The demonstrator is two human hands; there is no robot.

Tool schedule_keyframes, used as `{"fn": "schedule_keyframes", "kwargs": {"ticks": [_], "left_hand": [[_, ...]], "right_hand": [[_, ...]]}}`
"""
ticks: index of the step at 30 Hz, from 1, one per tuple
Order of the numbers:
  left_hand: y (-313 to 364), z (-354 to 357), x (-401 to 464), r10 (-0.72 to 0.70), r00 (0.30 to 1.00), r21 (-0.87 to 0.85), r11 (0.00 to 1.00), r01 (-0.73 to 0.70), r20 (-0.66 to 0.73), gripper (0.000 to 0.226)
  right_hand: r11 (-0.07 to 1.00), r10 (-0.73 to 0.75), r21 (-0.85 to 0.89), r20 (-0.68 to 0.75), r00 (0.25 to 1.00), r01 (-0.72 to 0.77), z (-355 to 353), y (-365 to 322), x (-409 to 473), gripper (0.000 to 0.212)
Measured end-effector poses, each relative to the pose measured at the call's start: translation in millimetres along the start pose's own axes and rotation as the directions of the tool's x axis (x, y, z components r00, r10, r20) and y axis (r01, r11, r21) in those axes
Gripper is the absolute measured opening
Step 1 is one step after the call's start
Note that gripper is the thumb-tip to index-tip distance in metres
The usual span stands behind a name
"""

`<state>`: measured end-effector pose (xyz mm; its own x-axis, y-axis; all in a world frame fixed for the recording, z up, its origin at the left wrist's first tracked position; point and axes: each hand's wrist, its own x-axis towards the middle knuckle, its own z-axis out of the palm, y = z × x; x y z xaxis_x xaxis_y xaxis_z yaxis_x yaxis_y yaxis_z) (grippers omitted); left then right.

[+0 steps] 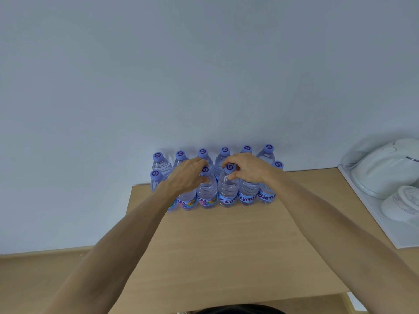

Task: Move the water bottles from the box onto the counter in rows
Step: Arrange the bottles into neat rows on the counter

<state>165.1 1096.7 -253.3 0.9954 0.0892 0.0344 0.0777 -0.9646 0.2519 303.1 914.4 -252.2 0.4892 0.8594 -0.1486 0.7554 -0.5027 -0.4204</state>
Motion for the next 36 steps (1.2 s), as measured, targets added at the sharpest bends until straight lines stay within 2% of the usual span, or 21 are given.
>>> {"fn": "schedule_keyframes", "kwargs": {"ticks": [6,12,15,17,22,26,36], "left_hand": [[-2.9,1.3,1.9,0.014,1.0,-0.027,1.0,-0.015,-0.021,0.027],[-4.1,3.9,-1.2,0.043,0.998,-0.023,0.999,-0.044,-0.052,0.026],[-4.1,4.3,-2.0,0.046,0.998,-0.033,0.998,-0.048,-0.053,0.026],[-4.5,4.5,-2.4,0.047,0.998,-0.043,0.998,-0.049,-0.048,0.026],[-6.5,4.1,0.2,0.038,0.999,-0.064,0.997,-0.039,-0.025,0.025],[-6.6,4.1,1.1,0.04,0.999,-0.068,0.997,-0.041,-0.022,0.026],[-5.4,3.9,-1.7,0.043,0.998,-0.071,0.996,-0.046,-0.034,0.024]], "right_hand": [[0.999,-0.006,-0.045,0.077,0.997,0.01,-8.7,-1.1,-0.6,0.045],[0.993,0.004,-0.115,0.054,0.999,0.003,-10.3,-5.7,-0.9,0.042],[0.987,0.039,-0.156,-0.009,0.999,-0.04,-7.3,-4.7,-0.4,0.049],[0.99,0.035,-0.136,-0.024,0.999,-0.038,-5.5,-4.0,-0.8,0.05],[0.997,-0.026,-0.064,0.065,0.998,0.03,-9.0,-5.1,-4.1,0.05],[0.993,-0.011,-0.12,0.03,0.999,0.015,-8.0,-7.2,-3.3,0.044],[0.98,0.016,-0.196,-0.058,0.998,-0.027,-0.9,-6.8,-2.1,0.054]]}}
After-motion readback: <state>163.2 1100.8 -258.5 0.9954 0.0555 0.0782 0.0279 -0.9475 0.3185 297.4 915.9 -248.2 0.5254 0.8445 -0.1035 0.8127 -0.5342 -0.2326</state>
